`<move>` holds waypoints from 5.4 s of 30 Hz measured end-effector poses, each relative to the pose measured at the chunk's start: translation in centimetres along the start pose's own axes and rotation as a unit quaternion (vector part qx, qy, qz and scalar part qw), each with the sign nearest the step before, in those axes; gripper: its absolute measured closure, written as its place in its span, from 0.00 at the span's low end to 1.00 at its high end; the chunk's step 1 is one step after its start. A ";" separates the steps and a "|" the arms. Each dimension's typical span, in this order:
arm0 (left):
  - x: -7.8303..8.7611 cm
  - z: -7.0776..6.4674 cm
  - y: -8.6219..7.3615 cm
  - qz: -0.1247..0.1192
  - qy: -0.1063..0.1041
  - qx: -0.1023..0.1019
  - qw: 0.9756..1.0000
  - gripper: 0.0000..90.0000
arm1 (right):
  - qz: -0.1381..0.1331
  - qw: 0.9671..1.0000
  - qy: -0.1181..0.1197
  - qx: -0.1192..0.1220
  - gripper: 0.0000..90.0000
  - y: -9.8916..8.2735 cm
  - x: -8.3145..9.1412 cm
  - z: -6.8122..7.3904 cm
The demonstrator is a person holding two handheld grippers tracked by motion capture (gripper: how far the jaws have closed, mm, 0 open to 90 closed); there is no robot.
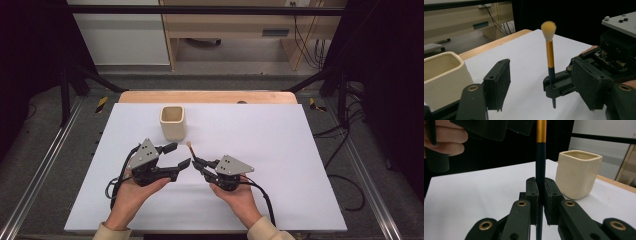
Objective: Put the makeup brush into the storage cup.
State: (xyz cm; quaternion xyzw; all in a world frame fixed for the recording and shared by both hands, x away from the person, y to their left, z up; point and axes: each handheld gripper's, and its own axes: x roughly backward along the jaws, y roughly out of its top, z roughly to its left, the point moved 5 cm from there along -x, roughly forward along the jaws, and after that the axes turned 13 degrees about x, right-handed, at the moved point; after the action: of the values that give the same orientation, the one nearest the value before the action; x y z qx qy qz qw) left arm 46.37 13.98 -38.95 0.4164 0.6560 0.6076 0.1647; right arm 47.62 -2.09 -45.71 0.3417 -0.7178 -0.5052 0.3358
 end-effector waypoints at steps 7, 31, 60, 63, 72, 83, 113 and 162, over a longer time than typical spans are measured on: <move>0.3 0.0 0.4 -0.005 0.002 0.015 1.000 0.42 | -0.018 0.999 0.003 -0.043 0.93 0.2 -0.6 0.1; -0.4 0.1 -0.7 0.012 -0.005 0.030 0.999 0.80 | -0.023 0.997 0.037 -0.060 0.93 0.5 -2.1 1.9; 0.3 0.7 -0.5 0.008 0.013 0.018 1.000 0.92 | 0.027 0.998 0.003 -0.052 0.31 0.6 -1.9 1.2; 0.7 1.3 -0.4 0.002 0.021 0.021 1.000 0.92 | 0.040 0.998 -0.009 -0.045 0.22 0.5 -1.8 0.8; 2.2 3.0 0.2 -0.016 0.051 0.026 0.998 0.92 | 0.076 0.996 -0.033 -0.044 0.08 0.2 0.2 -1.0; 3.6 4.7 0.5 -0.032 0.077 0.036 0.996 0.92 | 0.078 0.992 -0.073 -0.060 0.08 -0.9 4.5 -4.9; 3.5 5.1 1.5 -0.033 0.092 0.028 0.995 0.92 | 0.105 0.980 -0.157 -0.064 0.07 -4.2 14.4 -8.6; -0.1 8.4 8.8 -0.017 0.165 -0.003 0.986 0.92 | 0.066 0.985 -0.160 0.000 0.07 -3.4 14.5 -8.6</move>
State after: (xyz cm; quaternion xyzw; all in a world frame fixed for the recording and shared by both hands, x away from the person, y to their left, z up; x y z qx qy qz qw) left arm 55.57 18.71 -32.48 0.2987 0.6796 0.6668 0.0663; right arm 47.43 -19.22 -44.72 0.2089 -0.7834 -0.5297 0.2494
